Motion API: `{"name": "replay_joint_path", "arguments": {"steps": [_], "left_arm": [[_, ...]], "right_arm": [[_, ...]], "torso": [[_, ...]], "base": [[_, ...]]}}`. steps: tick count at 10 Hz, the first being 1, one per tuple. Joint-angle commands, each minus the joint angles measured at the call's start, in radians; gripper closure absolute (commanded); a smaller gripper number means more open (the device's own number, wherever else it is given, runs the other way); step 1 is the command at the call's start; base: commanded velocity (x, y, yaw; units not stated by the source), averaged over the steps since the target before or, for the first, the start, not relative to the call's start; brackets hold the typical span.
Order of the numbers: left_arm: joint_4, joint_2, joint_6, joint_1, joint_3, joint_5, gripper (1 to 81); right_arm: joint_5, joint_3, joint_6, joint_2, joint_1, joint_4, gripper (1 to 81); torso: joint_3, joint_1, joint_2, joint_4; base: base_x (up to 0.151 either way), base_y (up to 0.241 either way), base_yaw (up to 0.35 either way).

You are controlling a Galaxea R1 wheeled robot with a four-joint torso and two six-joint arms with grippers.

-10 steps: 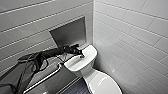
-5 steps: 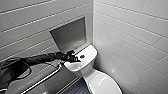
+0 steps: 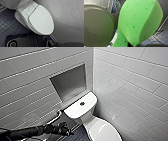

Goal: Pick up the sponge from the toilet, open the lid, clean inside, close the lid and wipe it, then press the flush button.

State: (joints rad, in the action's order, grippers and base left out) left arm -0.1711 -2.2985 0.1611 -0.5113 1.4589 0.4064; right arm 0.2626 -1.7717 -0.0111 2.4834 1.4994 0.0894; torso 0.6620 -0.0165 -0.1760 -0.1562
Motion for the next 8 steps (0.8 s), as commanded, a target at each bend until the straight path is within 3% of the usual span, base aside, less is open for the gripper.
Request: {"name": "replay_joint_path", "arguments": {"steps": [1, 4, 8], "left_arm": [[0.243, 0.113, -0.003, -0.291, -0.092, -0.145, 81.1], [0.343, 0.001, -0.003, -0.512, 0.067, -0.205, 81.1], [0.37, -0.167, -0.005, -0.695, 0.316, -0.284, 81.1]], "right_arm": [[-0.078, -0.017, -0.003, 0.011, 0.011, 0.0, 81.1], [-0.078, -0.043, -0.003, 0.022, 0.011, -0.002, 81.1], [-0.078, -0.078, -0.004, 0.041, 0.028, -0.002, 81.1]], "torso": [[0.0, 0.0, 0.0, 0.0], [0.0, 0.0, 0.0, 0.0], [-0.001, 0.001, 0.0, 0.0]], "base": [[0.0, 0.0, 0.0], [0.0, 0.0, 0.0], [0.0, 0.0, 0.0]]}}
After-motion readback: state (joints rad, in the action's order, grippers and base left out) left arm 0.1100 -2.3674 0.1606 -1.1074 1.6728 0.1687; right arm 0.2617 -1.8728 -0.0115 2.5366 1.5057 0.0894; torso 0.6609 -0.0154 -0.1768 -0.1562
